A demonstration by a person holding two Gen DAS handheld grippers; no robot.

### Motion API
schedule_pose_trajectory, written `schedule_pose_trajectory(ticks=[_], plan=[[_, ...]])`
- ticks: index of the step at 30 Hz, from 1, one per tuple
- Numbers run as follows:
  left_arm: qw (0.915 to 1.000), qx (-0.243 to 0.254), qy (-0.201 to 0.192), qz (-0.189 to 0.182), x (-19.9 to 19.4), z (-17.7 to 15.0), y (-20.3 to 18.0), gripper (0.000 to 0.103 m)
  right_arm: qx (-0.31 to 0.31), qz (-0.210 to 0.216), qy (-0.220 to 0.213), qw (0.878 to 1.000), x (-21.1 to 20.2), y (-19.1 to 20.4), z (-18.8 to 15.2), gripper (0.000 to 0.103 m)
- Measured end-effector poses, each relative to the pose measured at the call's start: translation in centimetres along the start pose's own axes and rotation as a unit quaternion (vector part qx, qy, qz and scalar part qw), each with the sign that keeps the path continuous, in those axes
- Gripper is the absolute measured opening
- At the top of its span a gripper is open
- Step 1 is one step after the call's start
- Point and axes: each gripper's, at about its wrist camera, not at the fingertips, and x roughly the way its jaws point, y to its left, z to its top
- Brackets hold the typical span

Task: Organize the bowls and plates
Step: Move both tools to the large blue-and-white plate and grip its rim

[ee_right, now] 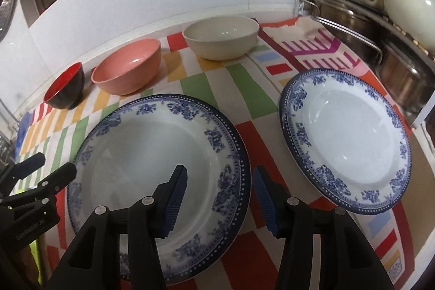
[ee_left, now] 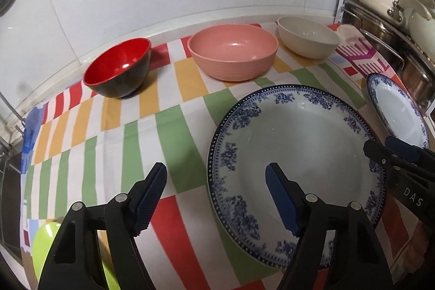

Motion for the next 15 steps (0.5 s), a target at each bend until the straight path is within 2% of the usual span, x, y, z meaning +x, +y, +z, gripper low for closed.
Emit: schedule_pose_trajectory(ticks=[15], plan=[[0.9992, 0.007, 0.030, -0.024, 2.8, 0.7, -0.5, 0.056, -0.013, -0.015, 0.008, 1.000, 1.3, 0.1, 0.8, 0.042]])
